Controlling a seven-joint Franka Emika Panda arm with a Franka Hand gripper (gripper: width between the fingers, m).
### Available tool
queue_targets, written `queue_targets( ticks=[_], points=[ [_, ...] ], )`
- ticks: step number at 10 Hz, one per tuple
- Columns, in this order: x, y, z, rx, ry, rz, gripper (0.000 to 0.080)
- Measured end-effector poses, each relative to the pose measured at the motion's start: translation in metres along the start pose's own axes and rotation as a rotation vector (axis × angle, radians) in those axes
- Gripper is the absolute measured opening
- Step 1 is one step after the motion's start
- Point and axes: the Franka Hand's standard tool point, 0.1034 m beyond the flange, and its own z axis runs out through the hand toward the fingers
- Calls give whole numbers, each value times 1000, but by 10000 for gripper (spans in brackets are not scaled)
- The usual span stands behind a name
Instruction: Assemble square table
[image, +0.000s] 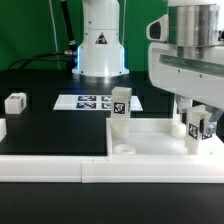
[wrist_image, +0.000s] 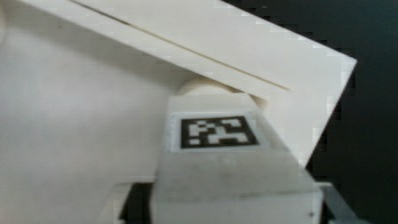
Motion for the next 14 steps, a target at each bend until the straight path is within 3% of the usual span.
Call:
queue_targets(
  ticks=[2, 5, 6, 7, 8, 9, 14],
  points=[
    [-1, 1, 0, -1, -22, 308, 291],
    [-4, 1, 0, -4, -31, 477, 291],
    [-4, 1, 1, -4, -31, 476, 388],
    [-7, 1, 1, -6, -24, 390, 388],
    [-16, 1, 1, -9, -12, 264, 565],
    [-23, 0, 1, -6, 3, 56, 632],
    [-23, 0, 2, -8, 8, -361, 649]
  ],
)
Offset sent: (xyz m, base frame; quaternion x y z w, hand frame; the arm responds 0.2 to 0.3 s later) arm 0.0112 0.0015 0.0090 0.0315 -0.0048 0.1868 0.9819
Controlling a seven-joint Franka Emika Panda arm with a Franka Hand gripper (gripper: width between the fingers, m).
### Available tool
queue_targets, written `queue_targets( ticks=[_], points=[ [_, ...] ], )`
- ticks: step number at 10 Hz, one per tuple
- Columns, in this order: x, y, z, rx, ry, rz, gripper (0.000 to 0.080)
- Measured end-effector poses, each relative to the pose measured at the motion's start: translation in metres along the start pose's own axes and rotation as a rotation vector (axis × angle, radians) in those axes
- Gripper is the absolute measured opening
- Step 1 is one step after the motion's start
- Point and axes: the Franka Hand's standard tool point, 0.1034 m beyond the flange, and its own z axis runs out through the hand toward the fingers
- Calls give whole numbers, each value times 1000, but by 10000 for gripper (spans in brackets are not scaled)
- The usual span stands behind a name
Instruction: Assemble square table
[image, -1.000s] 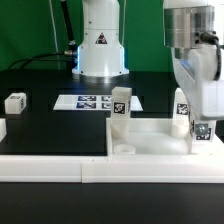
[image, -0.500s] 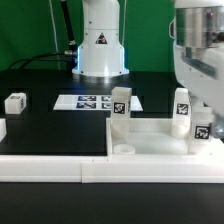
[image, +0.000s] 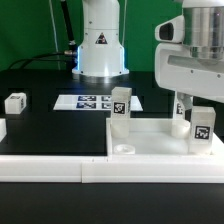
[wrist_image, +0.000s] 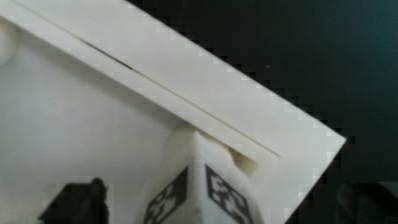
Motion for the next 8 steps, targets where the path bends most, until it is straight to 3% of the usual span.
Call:
queue_targets(
  ticks=[3, 5, 7, 8],
  points=[
    [18, 7, -3, -1, 4, -550, 649],
    [20, 7, -3, 0, 5, -612, 649],
    [20, 8, -3, 0, 5, -596, 376],
    [20, 8, -3, 0, 4, -593, 288]
  ],
)
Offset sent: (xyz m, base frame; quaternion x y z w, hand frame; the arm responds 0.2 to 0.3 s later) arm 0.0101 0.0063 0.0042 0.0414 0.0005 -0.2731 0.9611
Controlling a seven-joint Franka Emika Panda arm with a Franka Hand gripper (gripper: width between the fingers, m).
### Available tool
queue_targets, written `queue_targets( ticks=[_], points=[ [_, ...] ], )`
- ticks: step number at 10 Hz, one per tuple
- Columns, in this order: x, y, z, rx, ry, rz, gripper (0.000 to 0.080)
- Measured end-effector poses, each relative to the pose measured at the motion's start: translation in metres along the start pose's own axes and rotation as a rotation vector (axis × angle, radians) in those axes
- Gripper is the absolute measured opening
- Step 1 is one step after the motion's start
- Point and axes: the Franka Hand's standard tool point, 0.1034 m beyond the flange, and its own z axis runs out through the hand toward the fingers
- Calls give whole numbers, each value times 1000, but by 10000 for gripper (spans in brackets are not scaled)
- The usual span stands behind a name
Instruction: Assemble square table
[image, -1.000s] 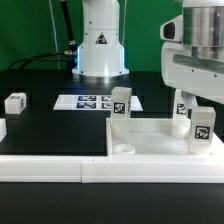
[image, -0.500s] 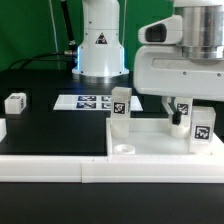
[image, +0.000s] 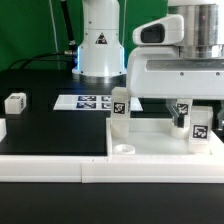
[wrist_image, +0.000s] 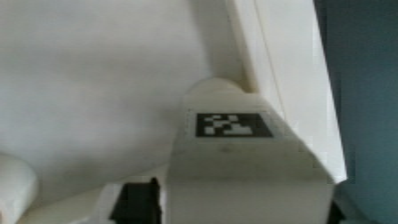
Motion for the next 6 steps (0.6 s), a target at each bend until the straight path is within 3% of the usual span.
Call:
queue_targets(
  ticks=[3, 6],
  points=[
    [-1, -1, 1, 1, -1, 251, 288],
    [-2, -1, 1, -23, -2, 666, 288]
  ],
)
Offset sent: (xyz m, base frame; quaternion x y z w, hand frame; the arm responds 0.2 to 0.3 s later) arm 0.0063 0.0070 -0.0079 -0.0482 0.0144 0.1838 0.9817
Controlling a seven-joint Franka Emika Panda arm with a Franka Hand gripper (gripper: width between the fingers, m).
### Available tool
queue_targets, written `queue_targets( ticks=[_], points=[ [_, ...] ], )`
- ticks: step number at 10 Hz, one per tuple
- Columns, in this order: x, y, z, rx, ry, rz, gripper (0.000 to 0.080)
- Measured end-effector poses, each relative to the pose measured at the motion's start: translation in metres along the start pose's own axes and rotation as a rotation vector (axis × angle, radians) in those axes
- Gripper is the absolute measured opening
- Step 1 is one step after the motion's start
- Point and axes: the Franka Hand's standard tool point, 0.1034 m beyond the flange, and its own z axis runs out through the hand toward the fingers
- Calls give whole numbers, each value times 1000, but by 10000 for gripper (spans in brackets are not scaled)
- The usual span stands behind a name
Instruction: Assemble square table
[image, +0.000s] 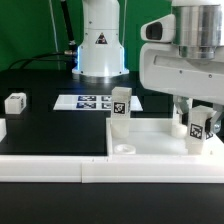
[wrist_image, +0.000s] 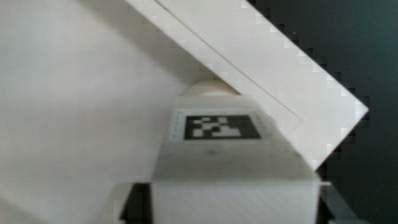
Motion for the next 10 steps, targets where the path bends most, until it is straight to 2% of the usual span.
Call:
queue_targets(
  ticks=[1, 2, 8, 10],
  points=[
    [1, 2, -1, -15, -15, 187, 289],
    [8, 8, 0, 46, -7, 250, 290],
    [-2, 2, 0, 43, -27, 874, 290],
    [-2, 2, 0, 55, -27, 966, 297]
  ],
)
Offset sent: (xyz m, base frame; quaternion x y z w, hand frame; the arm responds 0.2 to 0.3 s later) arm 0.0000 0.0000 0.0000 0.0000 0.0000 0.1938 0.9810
